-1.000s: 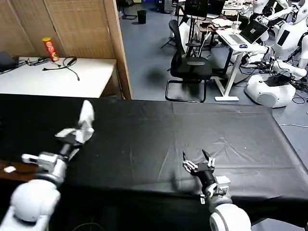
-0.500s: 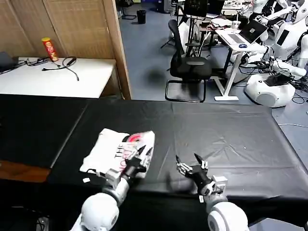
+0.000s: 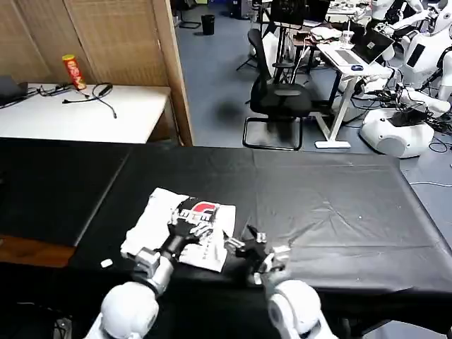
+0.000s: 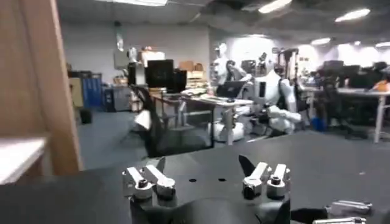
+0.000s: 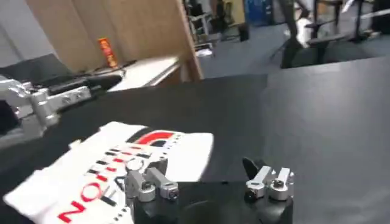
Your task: Fold and organize the clothes.
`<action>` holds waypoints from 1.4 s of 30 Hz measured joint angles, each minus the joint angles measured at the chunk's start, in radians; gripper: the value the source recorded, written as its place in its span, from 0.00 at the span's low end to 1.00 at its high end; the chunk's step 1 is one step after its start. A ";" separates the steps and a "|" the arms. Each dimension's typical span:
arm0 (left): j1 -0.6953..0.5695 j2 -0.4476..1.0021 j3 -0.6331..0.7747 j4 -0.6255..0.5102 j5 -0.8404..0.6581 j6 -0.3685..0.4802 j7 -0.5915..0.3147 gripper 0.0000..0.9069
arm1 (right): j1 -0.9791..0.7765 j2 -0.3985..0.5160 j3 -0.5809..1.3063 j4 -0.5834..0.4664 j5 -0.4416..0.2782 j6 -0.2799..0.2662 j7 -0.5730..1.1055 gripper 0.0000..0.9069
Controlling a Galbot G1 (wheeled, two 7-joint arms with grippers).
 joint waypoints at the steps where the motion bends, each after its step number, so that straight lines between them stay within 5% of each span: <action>1: 0.004 0.001 -0.004 -0.001 0.000 0.000 0.000 0.97 | 0.000 0.005 -0.004 -0.009 -0.001 0.000 0.004 0.80; 6: 0.019 0.010 -0.036 -0.007 -0.025 0.000 -0.001 0.97 | 0.000 0.021 -0.012 -0.034 0.000 0.006 0.013 0.77; 7: 0.022 0.011 -0.042 -0.007 -0.029 0.000 -0.001 0.97 | 0.000 0.022 -0.012 -0.038 0.001 0.008 0.013 0.56; 8: 0.024 0.012 -0.047 -0.007 -0.032 0.000 -0.001 0.97 | 0.001 0.024 -0.012 -0.040 0.001 0.009 0.013 0.47; 9: 0.028 0.012 -0.055 -0.007 -0.038 -0.001 -0.002 0.97 | 0.002 0.025 -0.011 -0.043 0.002 0.012 0.013 0.28; 11: 0.035 0.012 -0.067 -0.007 -0.043 -0.001 -0.003 0.97 | 0.003 0.027 -0.008 -0.047 0.002 0.018 0.012 0.10; 32: 0.087 -0.016 -0.137 0.022 -0.029 -0.043 -0.004 0.97 | 0.082 -0.087 0.107 -0.120 0.083 0.037 0.000 0.01; 33: 0.090 -0.017 -0.140 0.022 -0.029 -0.046 -0.004 0.97 | 0.087 -0.094 0.116 -0.121 0.097 0.033 0.000 0.02; 34: 0.094 -0.017 -0.144 0.023 -0.030 -0.048 -0.004 0.97 | 0.089 -0.102 0.127 -0.122 0.107 0.028 0.000 0.23; 35: 0.097 -0.018 -0.148 0.024 -0.030 -0.050 -0.005 0.97 | 0.090 -0.108 0.136 -0.120 0.116 0.020 0.000 0.97; 42: 0.128 -0.007 -0.154 0.011 -0.061 -0.038 -0.070 0.97 | 0.048 -0.143 0.194 -0.033 0.129 -0.010 0.014 0.97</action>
